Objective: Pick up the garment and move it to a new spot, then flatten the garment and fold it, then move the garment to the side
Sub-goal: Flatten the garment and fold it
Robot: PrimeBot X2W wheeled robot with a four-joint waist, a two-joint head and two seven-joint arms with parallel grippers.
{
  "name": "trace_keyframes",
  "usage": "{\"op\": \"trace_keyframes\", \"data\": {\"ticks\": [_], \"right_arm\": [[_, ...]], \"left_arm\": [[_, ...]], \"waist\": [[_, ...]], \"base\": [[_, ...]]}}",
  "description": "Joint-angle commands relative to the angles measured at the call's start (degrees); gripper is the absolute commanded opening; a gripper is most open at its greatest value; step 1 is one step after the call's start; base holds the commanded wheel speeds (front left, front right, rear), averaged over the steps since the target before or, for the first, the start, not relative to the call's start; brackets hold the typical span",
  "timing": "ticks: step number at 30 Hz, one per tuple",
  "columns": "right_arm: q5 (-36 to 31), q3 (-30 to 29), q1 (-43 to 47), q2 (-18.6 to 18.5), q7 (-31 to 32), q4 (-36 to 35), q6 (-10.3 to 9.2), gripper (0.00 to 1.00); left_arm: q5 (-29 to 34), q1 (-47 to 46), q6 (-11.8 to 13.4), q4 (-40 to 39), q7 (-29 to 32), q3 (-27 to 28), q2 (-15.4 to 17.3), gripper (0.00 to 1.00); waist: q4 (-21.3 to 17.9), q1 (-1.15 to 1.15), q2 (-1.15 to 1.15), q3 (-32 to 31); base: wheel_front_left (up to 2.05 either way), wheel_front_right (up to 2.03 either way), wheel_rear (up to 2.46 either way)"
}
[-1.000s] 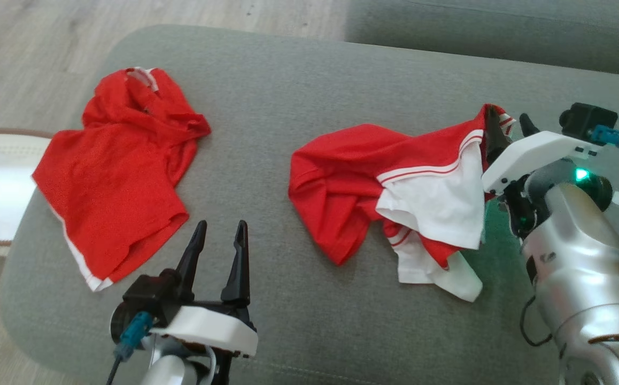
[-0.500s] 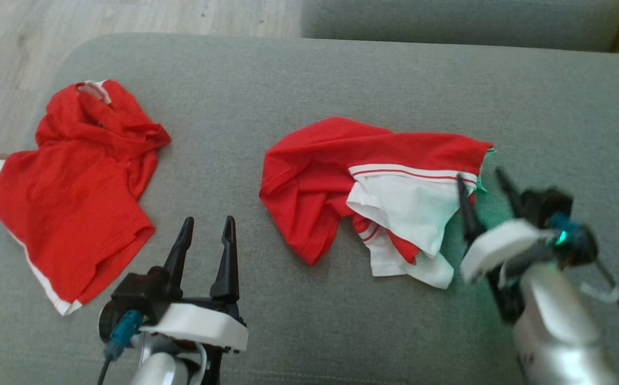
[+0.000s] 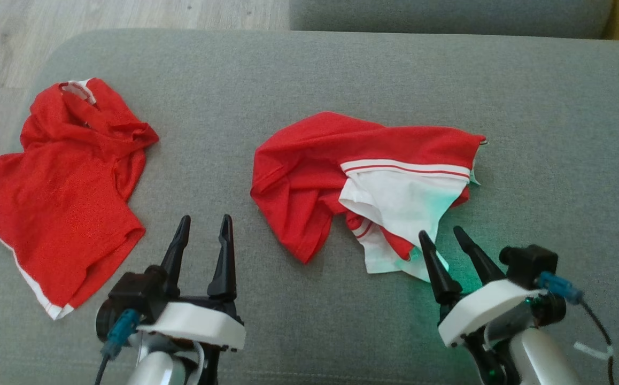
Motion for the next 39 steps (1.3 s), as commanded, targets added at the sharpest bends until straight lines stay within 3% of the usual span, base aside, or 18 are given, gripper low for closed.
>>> {"op": "trace_keyframes", "data": {"ticks": [1,8,24,29,31,36,38,39], "right_arm": [[1.32,1.54,-1.22,0.25,0.40,-2.84,0.40,1.00],[9.26,0.83,-0.85,0.25,7.48,-3.53,0.40,1.00],[14.57,-2.90,-6.95,0.25,15.32,0.97,0.40,0.98],[15.21,-2.77,-8.12,0.25,15.83,2.21,0.40,0.85],[15.22,-2.84,-8.43,0.25,15.89,2.79,0.40,0.84],[15.19,-3.06,-9.03,0.25,15.93,3.91,0.40,0.66],[14.67,-3.23,-9.32,0.25,15.74,4.15,0.40,0.87],[14.76,-3.31,-9.36,0.25,15.75,4.22,0.40,0.91]], "left_arm": [[0.30,-2.79,-0.04,-1.81,-0.70,1.37,-0.06,1.00],[-0.18,-3.30,0.01,-1.67,-0.70,0.72,-0.06,1.00],[-0.84,-4.01,0.25,-1.55,-0.70,-0.04,-0.06,1.00],[-1.01,-4.02,0.32,-1.50,-0.70,-0.25,-0.06,1.00],[-1.10,-3.99,0.38,-1.49,-0.70,-0.31,-0.06,1.00],[-1.16,-3.89,0.53,-1.58,-0.70,-0.35,-0.06,1.00],[-1.17,-3.93,0.59,-1.58,-0.70,-0.37,-0.06,1.00],[-1.17,-3.94,0.62,-1.58,-0.70,-0.36,-0.06,1.00]], "waist": [[0.07,0.00,0.00,0.06],[0.88,0.00,0.00,0.39],[2.24,0.00,0.00,1.49],[2.73,0.00,0.00,1.52],[2.94,0.00,0.00,1.50],[3.07,0.00,0.00,1.62],[3.01,0.00,0.00,1.67],[2.96,0.00,0.00,1.66]], "base": [[0.00,0.00,0.00],[0.00,0.00,0.00],[0.00,0.00,0.00],[0.00,0.00,0.00],[0.00,0.00,0.00],[0.00,0.00,0.00],[0.00,0.00,0.00],[0.00,0.00,0.00]]}}
